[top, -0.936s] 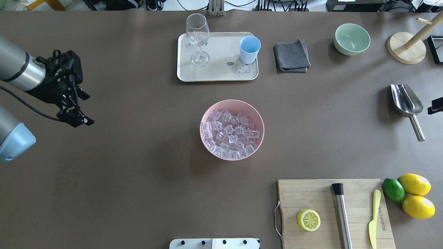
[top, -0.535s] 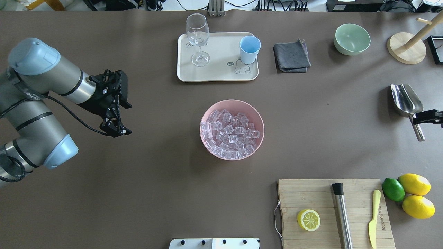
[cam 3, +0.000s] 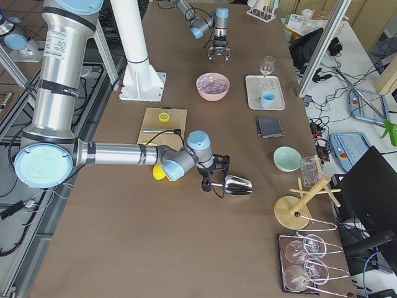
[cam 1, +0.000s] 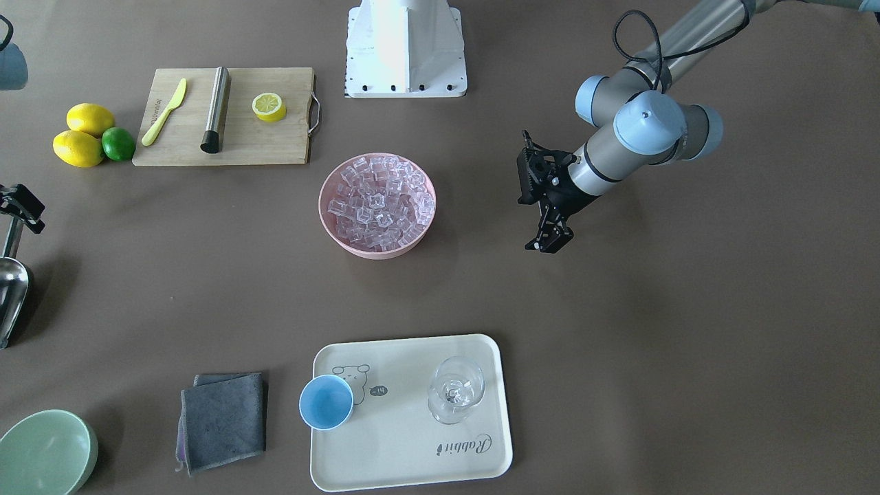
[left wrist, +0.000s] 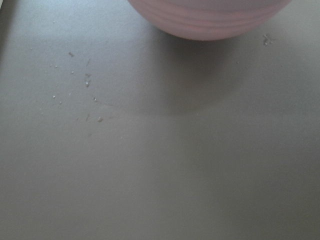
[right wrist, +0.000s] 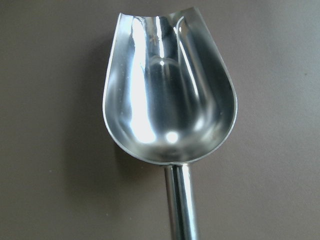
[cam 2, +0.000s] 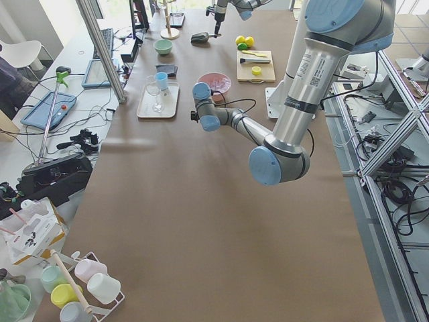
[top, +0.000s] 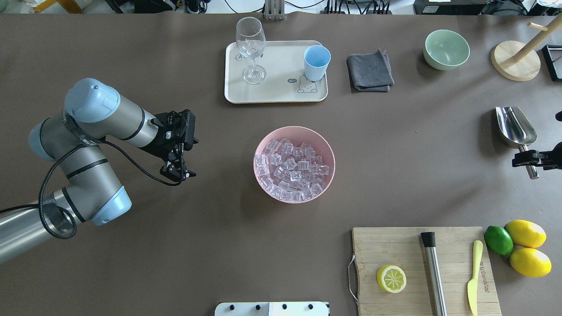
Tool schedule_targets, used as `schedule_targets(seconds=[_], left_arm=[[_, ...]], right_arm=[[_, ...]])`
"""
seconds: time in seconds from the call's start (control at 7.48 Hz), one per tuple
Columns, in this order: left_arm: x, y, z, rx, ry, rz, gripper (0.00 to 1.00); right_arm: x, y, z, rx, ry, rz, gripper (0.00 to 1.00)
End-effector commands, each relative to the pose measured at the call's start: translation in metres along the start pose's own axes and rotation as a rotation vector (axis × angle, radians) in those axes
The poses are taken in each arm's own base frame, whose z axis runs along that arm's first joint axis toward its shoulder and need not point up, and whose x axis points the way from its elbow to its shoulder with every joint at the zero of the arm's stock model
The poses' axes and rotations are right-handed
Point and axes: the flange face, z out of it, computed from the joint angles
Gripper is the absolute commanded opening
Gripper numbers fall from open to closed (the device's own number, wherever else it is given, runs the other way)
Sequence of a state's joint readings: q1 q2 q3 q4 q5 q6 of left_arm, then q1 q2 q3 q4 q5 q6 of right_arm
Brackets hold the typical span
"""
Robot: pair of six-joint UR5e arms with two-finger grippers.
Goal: Put ice in cup with scoop
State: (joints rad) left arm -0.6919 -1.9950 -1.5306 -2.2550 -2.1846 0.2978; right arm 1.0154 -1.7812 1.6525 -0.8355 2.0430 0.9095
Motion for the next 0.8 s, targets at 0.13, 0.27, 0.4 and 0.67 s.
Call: schedule_targets(seconds=[0.13, 0.27, 0.4, 0.67], left_arm=[[0.031, -0.042, 0.036, 0.122, 0.0, 0.003, 0.98], [0.037, -0.049, 0.044, 0.123, 0.015, 0.007, 0.98], [0.038, -0.059, 0.048, 0.128, 0.021, 0.009, 0.98], [0.034, -0.072, 0.046, 0.143, 0.018, 0.002, 0.98]], right_arm=[[0.018, 0.009, 0.019, 0.028, -0.044, -0.016, 0.01], [0.013, 0.009, 0.016, 0.017, -0.061, -0.006, 0.0], [0.011, 0.01, 0.014, 0.009, -0.068, -0.013, 0.0], [-0.002, 0.011, 0.001, -0.029, -0.103, -0.102, 0.0]])
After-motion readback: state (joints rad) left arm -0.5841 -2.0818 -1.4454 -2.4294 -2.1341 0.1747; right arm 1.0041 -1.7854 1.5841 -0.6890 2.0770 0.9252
